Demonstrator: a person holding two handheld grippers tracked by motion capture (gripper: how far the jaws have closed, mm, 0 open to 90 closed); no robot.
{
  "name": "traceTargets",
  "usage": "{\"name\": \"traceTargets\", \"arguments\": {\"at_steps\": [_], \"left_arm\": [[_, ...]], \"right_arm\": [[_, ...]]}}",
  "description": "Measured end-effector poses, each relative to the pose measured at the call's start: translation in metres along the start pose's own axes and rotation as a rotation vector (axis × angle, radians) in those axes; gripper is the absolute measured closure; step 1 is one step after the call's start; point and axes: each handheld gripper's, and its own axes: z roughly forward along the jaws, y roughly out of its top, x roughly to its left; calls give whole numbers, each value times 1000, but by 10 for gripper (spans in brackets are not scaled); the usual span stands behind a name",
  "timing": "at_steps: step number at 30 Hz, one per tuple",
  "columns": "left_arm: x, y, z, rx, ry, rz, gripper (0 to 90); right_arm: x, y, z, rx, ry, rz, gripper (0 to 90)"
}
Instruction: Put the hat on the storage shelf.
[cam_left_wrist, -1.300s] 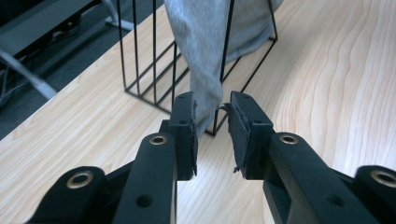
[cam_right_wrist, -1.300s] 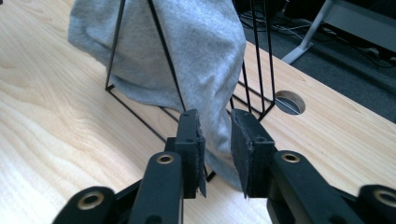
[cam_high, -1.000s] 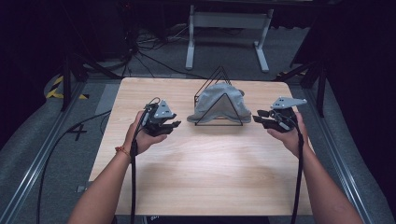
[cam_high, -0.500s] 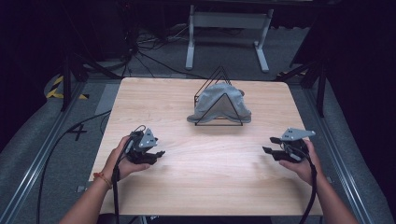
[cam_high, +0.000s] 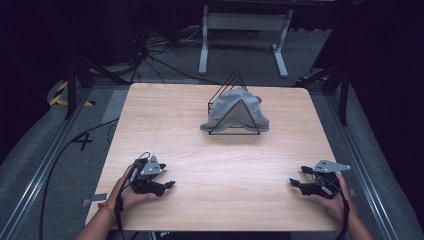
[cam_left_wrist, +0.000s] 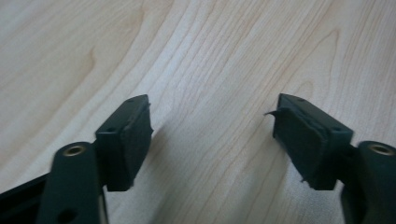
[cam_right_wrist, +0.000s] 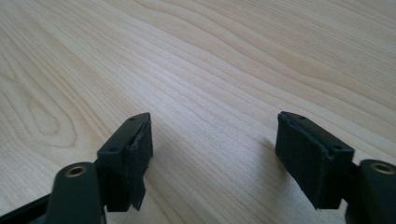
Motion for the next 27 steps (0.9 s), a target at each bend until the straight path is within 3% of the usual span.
{"name": "traceTargets", "arguments": {"at_steps": [2, 27], "left_arm": [[1, -1, -1, 6, 9, -14, 213], [1, 0, 0, 14, 19, -28, 178]], "right_arm": [[0, 0, 0, 1, -4, 7, 253], [-1, 0, 1, 3, -2, 11, 242]]}}
